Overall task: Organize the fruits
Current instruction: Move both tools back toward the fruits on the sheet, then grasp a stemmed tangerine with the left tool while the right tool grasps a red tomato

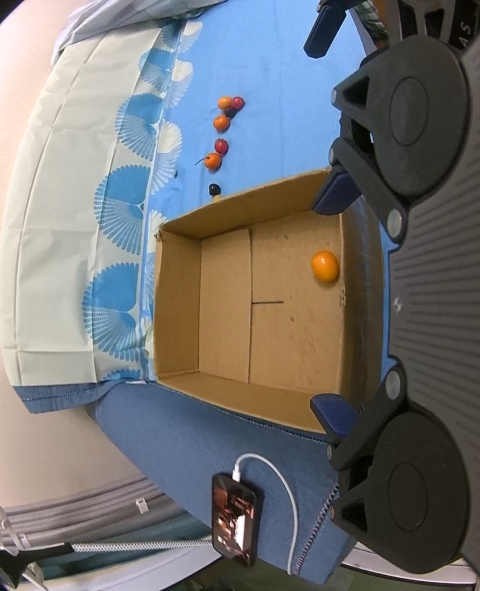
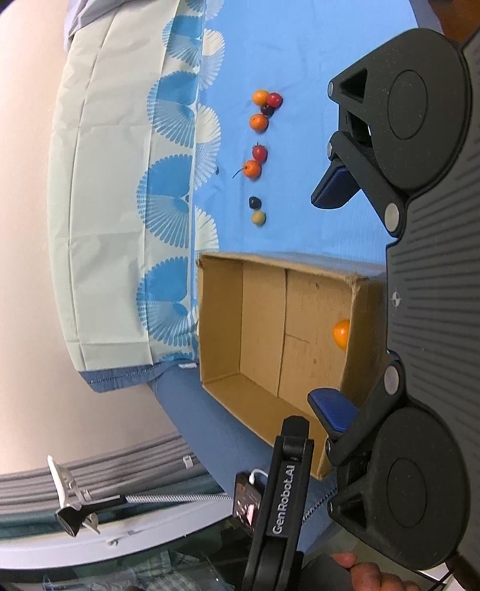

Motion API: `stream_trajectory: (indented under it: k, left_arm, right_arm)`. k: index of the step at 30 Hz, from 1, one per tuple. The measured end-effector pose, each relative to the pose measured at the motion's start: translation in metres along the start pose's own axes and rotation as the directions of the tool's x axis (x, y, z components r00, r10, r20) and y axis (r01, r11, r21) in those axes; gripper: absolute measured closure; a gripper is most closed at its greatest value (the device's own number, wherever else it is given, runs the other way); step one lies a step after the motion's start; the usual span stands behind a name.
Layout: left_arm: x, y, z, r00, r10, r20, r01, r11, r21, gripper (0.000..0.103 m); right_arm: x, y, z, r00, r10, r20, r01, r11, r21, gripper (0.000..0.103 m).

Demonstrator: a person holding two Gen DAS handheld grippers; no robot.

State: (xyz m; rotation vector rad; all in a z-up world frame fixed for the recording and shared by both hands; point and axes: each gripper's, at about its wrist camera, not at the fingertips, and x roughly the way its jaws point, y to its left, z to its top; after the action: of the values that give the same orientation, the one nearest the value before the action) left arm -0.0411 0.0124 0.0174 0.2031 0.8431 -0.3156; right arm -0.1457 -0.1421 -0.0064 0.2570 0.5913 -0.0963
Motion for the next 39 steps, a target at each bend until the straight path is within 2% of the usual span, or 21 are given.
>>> stream_trajectory:
  k: [8,15,22,29,34,39]
  left_arm:
    - [0.018,-0.035,0.030,0.998,-0.066,0.003,0.066,0.997,0.031,0.000]
    - [0.057,-0.094,0.075,0.986,-0.164,-0.029,0.166,0.984,0.067,0.000]
    - [0.149,-0.173,0.124,0.976,-0.197,-0.097,0.211,0.964,0.165,0.000]
    - [0.248,-0.219,0.148,0.974,-0.166,-0.157,0.197,0.958,0.210,0.000]
    - [0.311,-0.241,0.167,0.961,-0.180,-0.210,0.212,0.968,0.138,0.000]
    - [0.361,-0.259,0.182,0.949,-0.186,-0.256,0.209,0.976,0.064,0.000]
  right_arm:
    - [0.009,-0.052,0.007,0.994,-0.107,0.033,0.105,0.993,0.055,0.001]
    - [0.028,-0.132,0.013,0.970,-0.239,0.049,0.230,0.963,0.143,0.001]
    - [0.073,-0.219,0.018,0.934,-0.355,0.047,0.341,0.921,0.191,0.001]
    - [0.144,-0.287,0.009,0.925,-0.379,-0.014,0.372,0.898,0.235,0.001]
    - [0.199,-0.323,0.003,0.924,-0.377,-0.059,0.379,0.889,0.258,0.001]
    - [0.249,-0.342,0.003,0.929,-0.359,-0.088,0.369,0.893,0.258,0.001]
